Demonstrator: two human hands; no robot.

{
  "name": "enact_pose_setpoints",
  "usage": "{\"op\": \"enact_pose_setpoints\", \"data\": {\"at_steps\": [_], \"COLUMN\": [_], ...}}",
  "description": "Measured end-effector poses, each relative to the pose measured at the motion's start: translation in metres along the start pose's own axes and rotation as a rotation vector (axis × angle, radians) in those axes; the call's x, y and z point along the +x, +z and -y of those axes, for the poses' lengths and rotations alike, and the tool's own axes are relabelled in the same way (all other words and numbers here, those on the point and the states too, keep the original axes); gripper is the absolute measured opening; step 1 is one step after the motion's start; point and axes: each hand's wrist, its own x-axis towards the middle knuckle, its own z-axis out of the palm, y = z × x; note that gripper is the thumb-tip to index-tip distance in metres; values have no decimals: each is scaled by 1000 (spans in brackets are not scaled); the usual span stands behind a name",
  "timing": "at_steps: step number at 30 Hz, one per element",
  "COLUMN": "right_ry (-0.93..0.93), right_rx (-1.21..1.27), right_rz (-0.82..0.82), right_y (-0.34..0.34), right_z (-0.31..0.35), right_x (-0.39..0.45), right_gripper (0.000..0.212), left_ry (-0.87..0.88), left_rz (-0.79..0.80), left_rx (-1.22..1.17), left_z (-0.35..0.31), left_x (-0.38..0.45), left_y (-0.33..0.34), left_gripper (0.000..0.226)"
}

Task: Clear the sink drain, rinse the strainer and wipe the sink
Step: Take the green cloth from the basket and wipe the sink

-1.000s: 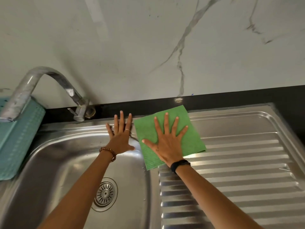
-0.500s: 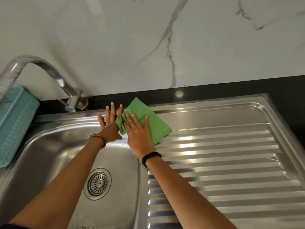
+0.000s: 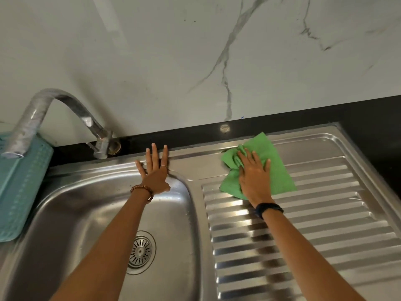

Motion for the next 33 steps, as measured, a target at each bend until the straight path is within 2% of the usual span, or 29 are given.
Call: {"op": "enact_pose_setpoints", "data": {"at_steps": [5, 10, 16, 19, 21, 24, 28, 30, 33], "right_ry": [-104, -236, -489, -585, -573, -497, -413, -384, -326], "right_rx": [-75, -82, 12, 64, 111, 150, 169, 154, 96], "right_rz": [44, 77, 149, 192, 183, 150, 91, 86, 75], "right_y": [23, 50, 47, 40, 36, 28, -1, -18, -46], "right_z": [49, 107, 100, 93, 84, 57, -23, -68, -134], "right_x": [-9, -11, -5, -3, -4, 0, 18, 26, 36], "right_gripper": [53, 60, 66, 65, 60, 56, 58, 60, 63], "left_ry": [49, 70, 18, -53, -102, -106, 1, 78, 131], "left_rz": [-48, -44, 69, 132, 139, 41, -51, -39, 39], "left_rx": [-26, -63, 0, 11, 1, -39, -243, -272, -247], "left_z": [4, 7, 0, -10, -23, -54, -129, -172, -235], "left_x": [4, 6, 4, 1, -3, -16, -28, -24, -12], "left_y": [6, 8, -3, -14, -21, -16, 6, 16, 30], "left_gripper": [111, 115, 120, 112, 95, 73, 74, 76, 92]}}
